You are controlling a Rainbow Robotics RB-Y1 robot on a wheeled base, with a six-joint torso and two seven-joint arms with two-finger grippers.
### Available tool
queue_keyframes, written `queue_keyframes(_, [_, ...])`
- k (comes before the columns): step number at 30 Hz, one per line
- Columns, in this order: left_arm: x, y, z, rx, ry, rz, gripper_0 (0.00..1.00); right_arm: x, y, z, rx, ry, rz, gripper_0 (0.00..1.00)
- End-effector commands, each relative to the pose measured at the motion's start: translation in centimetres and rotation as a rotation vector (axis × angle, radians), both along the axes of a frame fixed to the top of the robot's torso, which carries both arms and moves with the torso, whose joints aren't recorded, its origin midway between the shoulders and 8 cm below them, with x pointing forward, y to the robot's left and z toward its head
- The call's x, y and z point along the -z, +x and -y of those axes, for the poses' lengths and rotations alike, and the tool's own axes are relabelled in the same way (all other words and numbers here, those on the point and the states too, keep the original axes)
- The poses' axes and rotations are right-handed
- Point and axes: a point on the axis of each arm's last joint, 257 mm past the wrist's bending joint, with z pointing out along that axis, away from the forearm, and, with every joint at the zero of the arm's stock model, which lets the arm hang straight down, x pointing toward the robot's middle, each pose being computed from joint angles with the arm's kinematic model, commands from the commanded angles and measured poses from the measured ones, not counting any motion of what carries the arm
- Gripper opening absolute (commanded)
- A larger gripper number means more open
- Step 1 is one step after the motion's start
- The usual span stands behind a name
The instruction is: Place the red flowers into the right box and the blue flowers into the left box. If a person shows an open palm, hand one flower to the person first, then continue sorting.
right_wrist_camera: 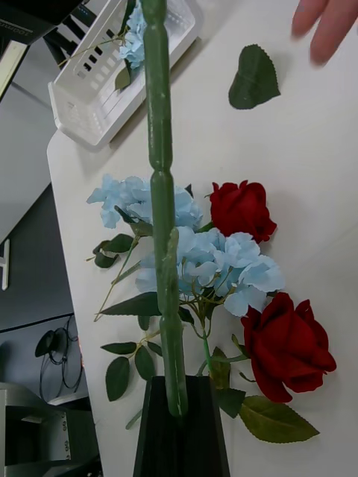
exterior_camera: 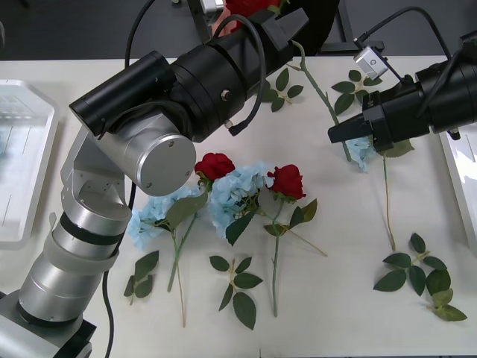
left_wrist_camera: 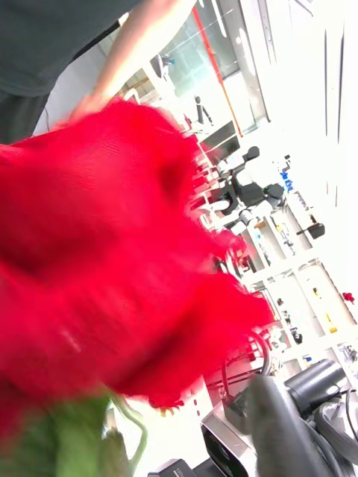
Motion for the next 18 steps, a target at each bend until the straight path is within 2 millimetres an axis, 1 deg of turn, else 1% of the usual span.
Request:
queue_keyframes(1, [-3.4,-1.6,2.0,0.051,-0.062,0.032,1.00,-0.2,-0.2,0.1,-0.012,-0.016,0.027,0.00])
queue_keyframes(6, [-3.4,-1.6,2.0,0.051,-0.062,0.032,1.00,0.0,-0.1,0.6,0.001,-0.018,0.022,0.00])
queue_keyframes(8, [-3.4,-1.6,2.0,0.051,-0.062,0.032,1.00,-0.1,0.5,1.0,0.020,-0.028,0.037,0.00])
queue_keyframes(9, [-3.4,-1.6,2.0,0.051,-0.062,0.032,1.00,0.0,1.2,1.5,0.043,-0.044,0.053,0.00])
queue_keyframes(10, [-3.4,-1.6,2.0,0.051,-0.062,0.032,1.00,0.1,1.6,1.6,0.053,-0.049,0.062,0.00])
queue_keyframes(11, [-3.4,-1.6,2.0,0.051,-0.062,0.032,1.00,-0.2,2.7,1.8,0.089,-0.048,0.094,0.00])
queue_keyframes(13, [-3.4,-1.6,2.0,0.051,-0.062,0.032,1.00,-0.4,4.0,2.0,0.127,-0.047,0.123,0.00])
queue_keyframes(17, [-3.4,-1.6,2.0,0.051,-0.062,0.032,1.00,-1.5,7.7,3.1,0.236,-0.060,0.209,0.00])
queue_keyframes(18, [-3.4,-1.6,2.0,0.051,-0.062,0.032,1.00,-1.7,8.3,3.4,0.254,-0.061,0.218,0.00])
